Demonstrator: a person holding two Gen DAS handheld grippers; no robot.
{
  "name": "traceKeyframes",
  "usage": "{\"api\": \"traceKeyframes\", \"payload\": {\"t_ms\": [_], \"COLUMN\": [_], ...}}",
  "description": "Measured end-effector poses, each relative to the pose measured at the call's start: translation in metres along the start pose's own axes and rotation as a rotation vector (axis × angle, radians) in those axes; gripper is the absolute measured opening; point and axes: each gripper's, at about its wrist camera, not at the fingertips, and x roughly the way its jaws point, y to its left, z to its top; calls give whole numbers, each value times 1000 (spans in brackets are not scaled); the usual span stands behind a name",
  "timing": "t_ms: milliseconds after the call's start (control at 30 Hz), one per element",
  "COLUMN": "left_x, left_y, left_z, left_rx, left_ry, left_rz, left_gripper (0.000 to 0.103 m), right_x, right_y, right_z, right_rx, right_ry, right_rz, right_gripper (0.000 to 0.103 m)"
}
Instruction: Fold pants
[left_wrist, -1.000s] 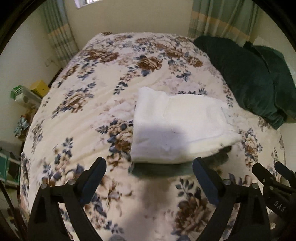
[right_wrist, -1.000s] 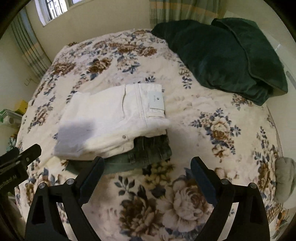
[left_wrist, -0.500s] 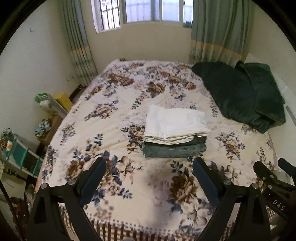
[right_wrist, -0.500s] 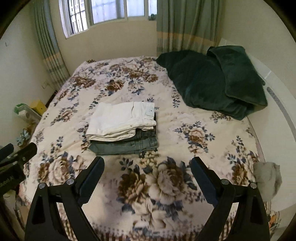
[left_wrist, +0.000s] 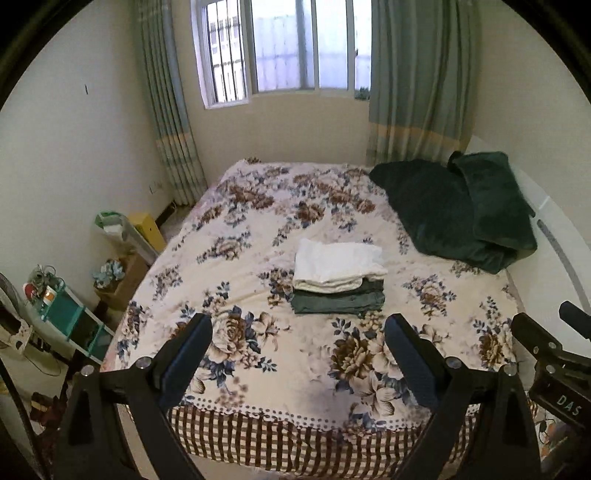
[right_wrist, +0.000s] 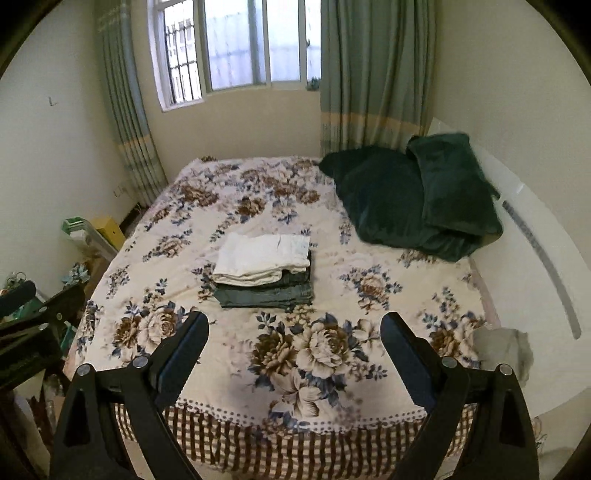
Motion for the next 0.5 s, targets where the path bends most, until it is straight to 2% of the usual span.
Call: {"api": "traceKeyframes", "payload": {"t_ms": [200,367,500], "left_x": [-42,-52,-54], "left_y": [4,14,21], "left_z": [-6,-9,-6], "left_rx": [1,-11,-26], "left_ry": [-21,-28,-43], "left_rz": [-10,-2,2], "left_gripper": [96,96,96], "right_x": [-71,-96,-98], "right_y": [6,16,24], "right_z": [6,4,5], "right_rx": [-2,-20,-22], "right_ry": [-41,-39,-38], "right_rz": [25,28,23], "right_gripper": [96,96,96]}}
